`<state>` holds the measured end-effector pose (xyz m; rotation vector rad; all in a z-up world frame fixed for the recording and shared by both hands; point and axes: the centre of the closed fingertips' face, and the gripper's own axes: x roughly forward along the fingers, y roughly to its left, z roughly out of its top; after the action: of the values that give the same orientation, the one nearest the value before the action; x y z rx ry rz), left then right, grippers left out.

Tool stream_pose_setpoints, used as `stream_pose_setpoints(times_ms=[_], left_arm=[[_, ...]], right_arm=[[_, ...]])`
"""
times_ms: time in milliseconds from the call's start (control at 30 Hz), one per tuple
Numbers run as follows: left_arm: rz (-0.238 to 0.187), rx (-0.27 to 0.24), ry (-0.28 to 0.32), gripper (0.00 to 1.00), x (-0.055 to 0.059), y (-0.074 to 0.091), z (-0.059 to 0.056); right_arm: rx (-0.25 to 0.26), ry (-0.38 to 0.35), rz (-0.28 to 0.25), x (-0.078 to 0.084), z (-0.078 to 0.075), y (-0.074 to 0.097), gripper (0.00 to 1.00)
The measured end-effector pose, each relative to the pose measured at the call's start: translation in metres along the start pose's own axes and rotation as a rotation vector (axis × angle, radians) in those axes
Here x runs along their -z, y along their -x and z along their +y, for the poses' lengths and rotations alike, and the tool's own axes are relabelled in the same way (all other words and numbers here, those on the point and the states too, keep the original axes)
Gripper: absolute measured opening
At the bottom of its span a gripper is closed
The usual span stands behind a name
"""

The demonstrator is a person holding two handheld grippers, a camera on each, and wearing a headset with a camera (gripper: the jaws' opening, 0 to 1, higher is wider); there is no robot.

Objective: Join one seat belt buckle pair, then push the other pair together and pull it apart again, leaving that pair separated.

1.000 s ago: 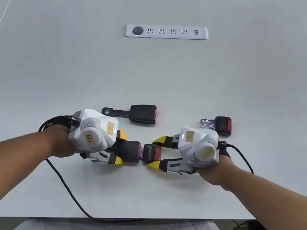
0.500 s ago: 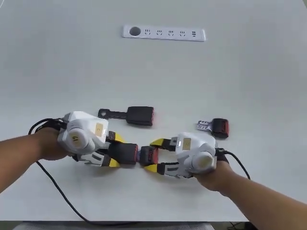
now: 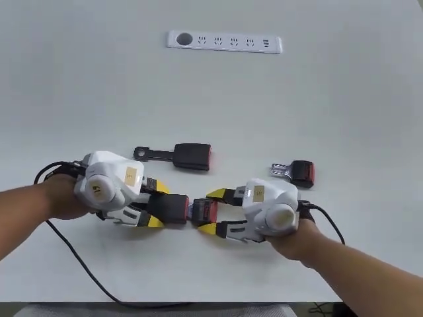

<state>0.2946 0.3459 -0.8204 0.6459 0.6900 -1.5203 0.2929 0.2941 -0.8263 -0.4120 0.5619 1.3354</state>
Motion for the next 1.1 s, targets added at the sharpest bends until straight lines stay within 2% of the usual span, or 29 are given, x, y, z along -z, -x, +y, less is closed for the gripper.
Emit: stream_pose_setpoints(times_ms=[400, 567, 900, 1100], left_arm=[[-0.012, -0.008, 0.019, 0.33, 0.0009, 0.0005, 0.0015], [-0.004, 0.005, 0.003, 0.33, 0.0016, 0.0003, 0.0018], [-0.003, 0.002, 0.006, 0.34, 0.0027, -0.0001, 0.0024], [0.018, -0.006, -0.005, 0.34, 0.003, -0.001, 0.0023]], right_arm=[[0.032, -0.03, -0.015, 0.0001, -0.0003, 0.0003, 0.34], [0.033, -0.031, -0.014, 0.0002, -0.0005, 0.0001, 0.34], [0.027, -0.02, -0.007, 0.0002, -0.0002, 0.0, 0.34], [0.025, -0.013, 0.005, -0.0008, 0.0003, -0.0004, 0.36]])
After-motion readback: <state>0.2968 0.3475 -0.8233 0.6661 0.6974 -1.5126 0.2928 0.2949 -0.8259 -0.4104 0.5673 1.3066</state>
